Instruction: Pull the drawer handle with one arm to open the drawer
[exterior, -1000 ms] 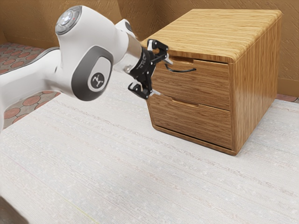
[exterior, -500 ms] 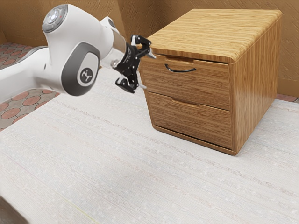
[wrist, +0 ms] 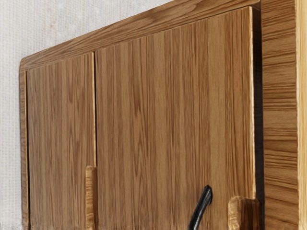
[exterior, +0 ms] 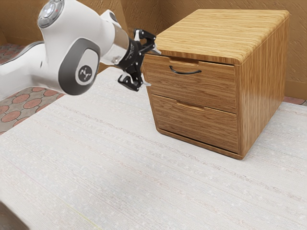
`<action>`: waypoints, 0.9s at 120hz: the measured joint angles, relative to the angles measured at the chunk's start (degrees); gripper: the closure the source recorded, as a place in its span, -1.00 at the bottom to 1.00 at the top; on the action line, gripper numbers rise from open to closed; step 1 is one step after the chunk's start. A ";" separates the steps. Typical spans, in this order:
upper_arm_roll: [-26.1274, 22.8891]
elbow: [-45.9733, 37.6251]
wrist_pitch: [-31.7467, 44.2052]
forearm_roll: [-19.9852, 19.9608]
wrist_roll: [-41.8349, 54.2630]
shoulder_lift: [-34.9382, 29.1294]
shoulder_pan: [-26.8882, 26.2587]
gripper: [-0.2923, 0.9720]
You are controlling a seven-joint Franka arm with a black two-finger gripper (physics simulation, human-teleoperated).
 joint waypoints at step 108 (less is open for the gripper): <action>1.40 2.06 0.10 0.11 -0.26 3.02 0.37 -0.53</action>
